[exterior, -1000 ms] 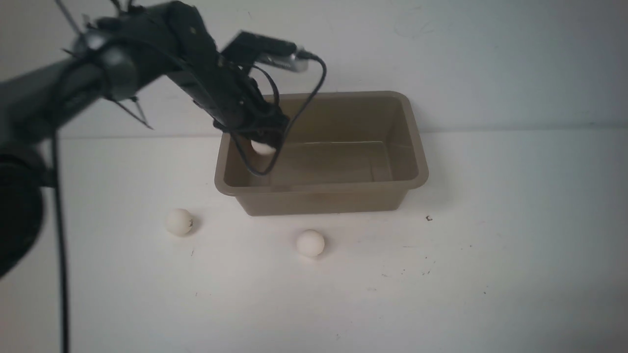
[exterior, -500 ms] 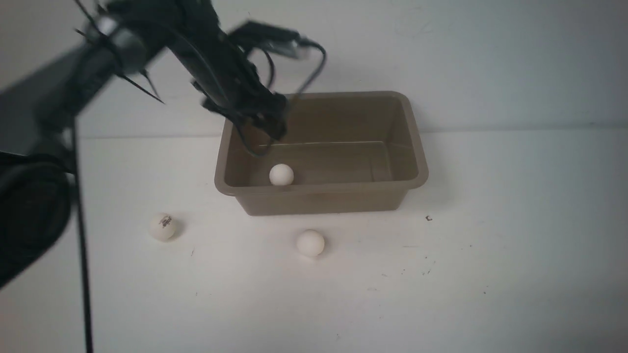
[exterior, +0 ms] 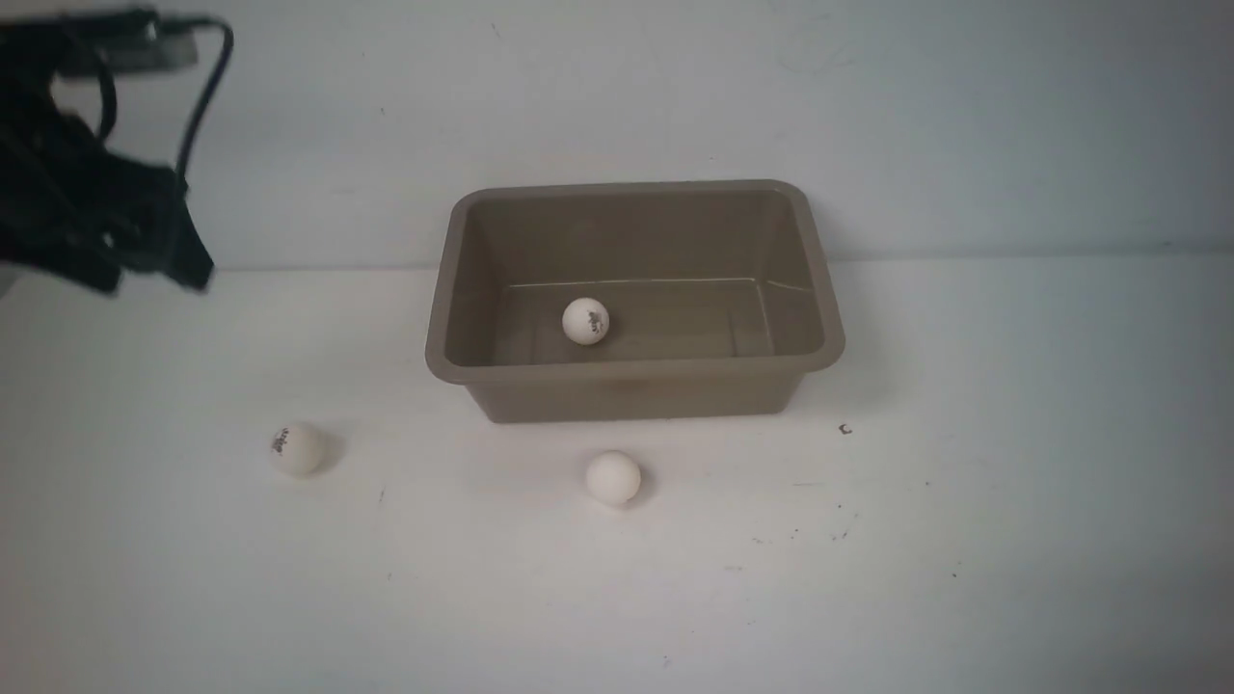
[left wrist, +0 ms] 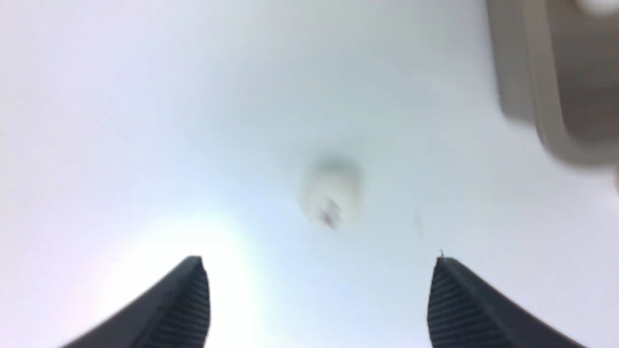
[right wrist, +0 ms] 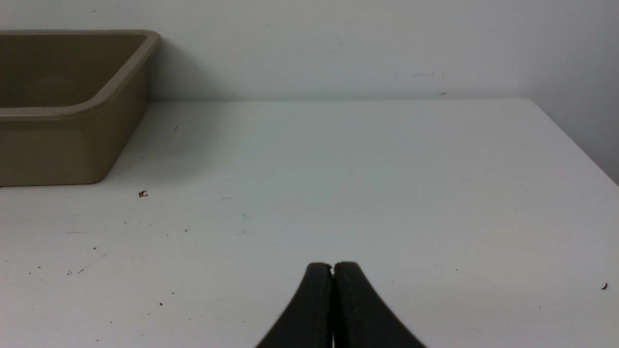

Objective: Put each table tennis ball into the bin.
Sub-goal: Use the left arm to clamp the table tennis ball closest to it

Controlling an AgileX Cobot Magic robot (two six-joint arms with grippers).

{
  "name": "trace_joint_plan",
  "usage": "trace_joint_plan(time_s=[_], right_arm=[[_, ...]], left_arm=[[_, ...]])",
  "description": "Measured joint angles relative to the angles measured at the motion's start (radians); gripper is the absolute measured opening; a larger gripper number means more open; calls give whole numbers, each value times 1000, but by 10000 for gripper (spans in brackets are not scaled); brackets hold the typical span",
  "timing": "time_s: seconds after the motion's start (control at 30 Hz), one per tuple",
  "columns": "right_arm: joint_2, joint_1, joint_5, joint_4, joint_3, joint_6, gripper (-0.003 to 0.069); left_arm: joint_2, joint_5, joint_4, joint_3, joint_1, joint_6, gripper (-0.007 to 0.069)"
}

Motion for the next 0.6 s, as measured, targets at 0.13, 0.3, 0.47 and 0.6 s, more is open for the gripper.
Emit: trace_joint_plan(time_s=[0.13,0.3,0.47,0.6], right_arm=[[0,0,0,0,0,0,-15],[0,0,0,0,0,0,-15],[0,0,0,0,0,0,-15],[0,0,0,0,0,0,-15]], left_arm=[[-1,-27,-29,167,-1,26,541],[-1,-146,-19,291,0,41,541],[-1,-282,-21,329,0,54,541],[-1,-344,-21,331,0,56,541]])
